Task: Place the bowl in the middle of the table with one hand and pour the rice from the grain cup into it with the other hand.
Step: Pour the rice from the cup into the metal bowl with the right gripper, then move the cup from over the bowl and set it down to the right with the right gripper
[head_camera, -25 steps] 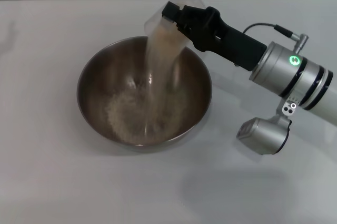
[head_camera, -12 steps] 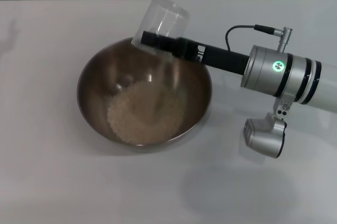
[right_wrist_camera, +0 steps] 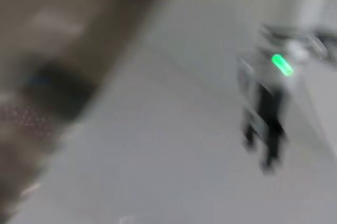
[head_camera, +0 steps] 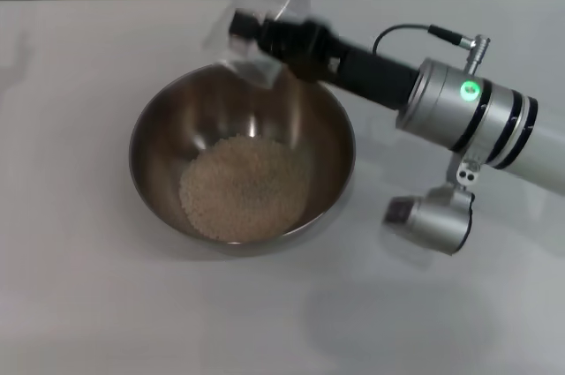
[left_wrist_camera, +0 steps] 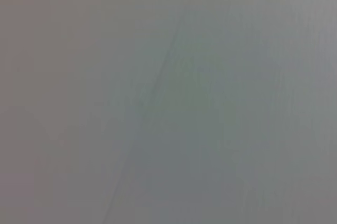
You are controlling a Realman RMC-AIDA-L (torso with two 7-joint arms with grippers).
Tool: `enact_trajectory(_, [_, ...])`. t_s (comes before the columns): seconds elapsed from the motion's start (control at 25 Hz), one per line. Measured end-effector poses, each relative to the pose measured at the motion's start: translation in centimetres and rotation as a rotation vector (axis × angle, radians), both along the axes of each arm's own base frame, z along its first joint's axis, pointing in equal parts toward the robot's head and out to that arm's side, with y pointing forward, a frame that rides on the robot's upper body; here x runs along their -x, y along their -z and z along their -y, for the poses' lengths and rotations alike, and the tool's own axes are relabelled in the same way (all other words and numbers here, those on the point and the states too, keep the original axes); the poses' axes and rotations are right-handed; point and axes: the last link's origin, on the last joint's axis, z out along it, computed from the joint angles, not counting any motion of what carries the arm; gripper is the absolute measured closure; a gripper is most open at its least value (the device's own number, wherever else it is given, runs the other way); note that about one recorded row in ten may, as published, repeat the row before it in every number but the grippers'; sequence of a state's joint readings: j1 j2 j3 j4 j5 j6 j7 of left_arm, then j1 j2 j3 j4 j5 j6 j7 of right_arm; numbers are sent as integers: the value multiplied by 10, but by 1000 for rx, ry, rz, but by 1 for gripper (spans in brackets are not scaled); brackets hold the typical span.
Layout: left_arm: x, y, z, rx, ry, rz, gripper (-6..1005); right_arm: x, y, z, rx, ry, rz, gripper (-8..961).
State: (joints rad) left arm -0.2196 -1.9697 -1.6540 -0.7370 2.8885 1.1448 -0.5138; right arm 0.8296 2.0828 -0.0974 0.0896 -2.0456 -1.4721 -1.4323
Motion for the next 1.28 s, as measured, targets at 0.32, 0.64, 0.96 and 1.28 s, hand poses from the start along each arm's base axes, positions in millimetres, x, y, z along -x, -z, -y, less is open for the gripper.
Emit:
enact_trajectory(0.32, [-1,-2,-3,-3,2,-4,187,-6,-25,-2,442,574,-904,918])
enact_trajectory(0.64, [1,-4,-4,-5,-2,-13,187,-55,-28,-6,787,945,-1546,918])
enact_trajectory(0.96, [3,-7,1,-17,8,-22,186,-78,1,-8,801,1248,-1543,917])
enact_trajectory(1.28, [5,-6,6,-24,14,-28,187,-88,10,-16,772,1383,-1498,916])
